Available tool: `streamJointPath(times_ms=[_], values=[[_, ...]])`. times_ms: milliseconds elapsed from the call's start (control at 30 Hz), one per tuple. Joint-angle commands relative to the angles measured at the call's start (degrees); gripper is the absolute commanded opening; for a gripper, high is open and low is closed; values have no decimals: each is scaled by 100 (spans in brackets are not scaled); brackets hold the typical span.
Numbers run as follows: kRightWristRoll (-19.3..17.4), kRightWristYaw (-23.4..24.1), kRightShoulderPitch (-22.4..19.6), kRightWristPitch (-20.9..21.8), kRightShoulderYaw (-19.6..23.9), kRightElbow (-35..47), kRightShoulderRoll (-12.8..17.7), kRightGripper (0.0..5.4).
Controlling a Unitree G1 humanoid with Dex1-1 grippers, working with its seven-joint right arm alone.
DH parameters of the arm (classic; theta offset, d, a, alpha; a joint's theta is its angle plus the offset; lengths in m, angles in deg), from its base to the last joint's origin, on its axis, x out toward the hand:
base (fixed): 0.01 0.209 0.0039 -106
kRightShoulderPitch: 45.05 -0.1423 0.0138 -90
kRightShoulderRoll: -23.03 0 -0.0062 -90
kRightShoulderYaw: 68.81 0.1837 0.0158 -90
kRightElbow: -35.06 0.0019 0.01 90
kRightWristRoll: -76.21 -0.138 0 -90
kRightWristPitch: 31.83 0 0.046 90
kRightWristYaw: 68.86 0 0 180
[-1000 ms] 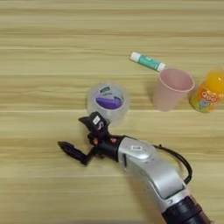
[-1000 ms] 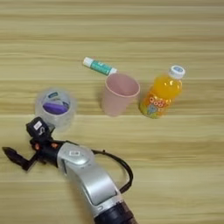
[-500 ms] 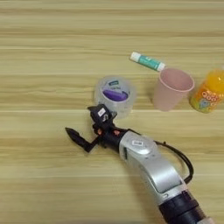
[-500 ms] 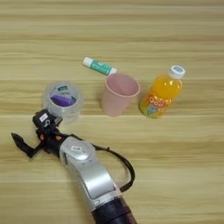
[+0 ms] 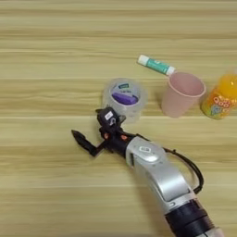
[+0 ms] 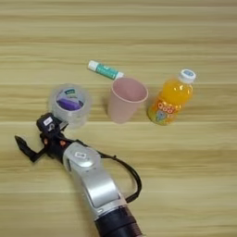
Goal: Move the objects on the table
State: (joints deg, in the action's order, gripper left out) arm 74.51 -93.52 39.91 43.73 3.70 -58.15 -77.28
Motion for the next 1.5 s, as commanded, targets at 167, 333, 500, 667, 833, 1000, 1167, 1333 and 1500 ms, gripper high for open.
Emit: streamJointPath(times_ms=[167,333,500,667,833,1000,1167,1333,1500], values=[[39,304,-520,247,208,-183,-253,537],[89,286,-600,864,155,-297,-398,537],[88,282,-605,1378,122,-259,-547,537],[176,396,-724,1961,166,-218,-637,537],[376,749,-911,2437,318,-179,-678,537],[730,1425,-1070,2772,606,201,-678,537],[896,1789,-966,2799,874,627,-558,537],[868,1852,-866,2761,1071,928,-433,537],[873,1905,-690,2683,1295,1317,-295,537]])
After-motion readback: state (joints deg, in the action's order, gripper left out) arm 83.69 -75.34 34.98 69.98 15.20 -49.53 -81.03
